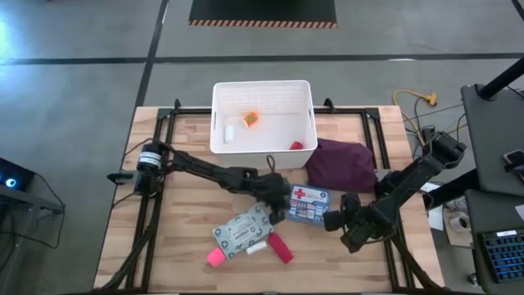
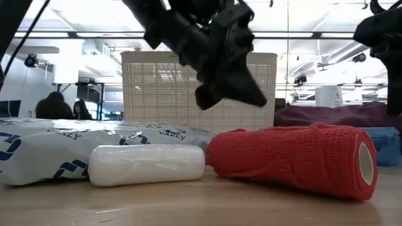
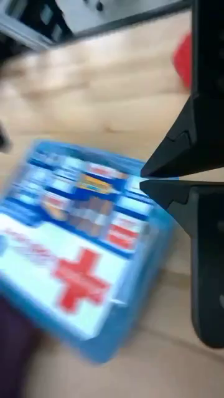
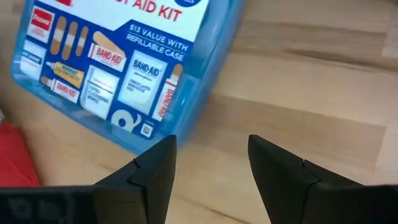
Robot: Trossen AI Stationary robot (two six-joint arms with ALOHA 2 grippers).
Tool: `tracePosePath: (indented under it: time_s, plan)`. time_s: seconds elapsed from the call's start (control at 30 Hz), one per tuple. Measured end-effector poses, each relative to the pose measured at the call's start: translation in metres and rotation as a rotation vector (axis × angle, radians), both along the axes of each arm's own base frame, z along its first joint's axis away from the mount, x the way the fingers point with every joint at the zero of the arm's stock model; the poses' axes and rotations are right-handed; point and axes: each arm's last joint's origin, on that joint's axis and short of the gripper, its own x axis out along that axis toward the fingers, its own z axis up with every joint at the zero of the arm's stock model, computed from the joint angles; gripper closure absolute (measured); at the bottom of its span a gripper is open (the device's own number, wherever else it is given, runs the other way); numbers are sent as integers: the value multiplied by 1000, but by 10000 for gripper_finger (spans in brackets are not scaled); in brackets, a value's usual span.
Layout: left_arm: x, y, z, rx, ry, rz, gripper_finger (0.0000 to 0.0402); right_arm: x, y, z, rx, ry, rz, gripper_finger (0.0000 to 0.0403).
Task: Pick & place medical supplies in basket/bin
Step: Put the blue first aid kit into the white bin
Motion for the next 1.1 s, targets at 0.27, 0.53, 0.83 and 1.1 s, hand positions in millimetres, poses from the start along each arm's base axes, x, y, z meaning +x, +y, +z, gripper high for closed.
tracePosePath:
  time_s: [0.27,0.53,0.83,1.1]
  plan:
    - [7,2,-6,29,0,-24,402,-4,-5,-9,-24,24,-5,213]
    - [6,2,-24,24,70,-36,402,-3,-5,-22,25,-35,-1,213]
    - [-6,4,-41,11,147,-29,402,3,-10,-21,-19,-133,-22,213]
    - [-15,4,-54,13,213,-26,402,16,-14,-18,-27,-189,18,213]
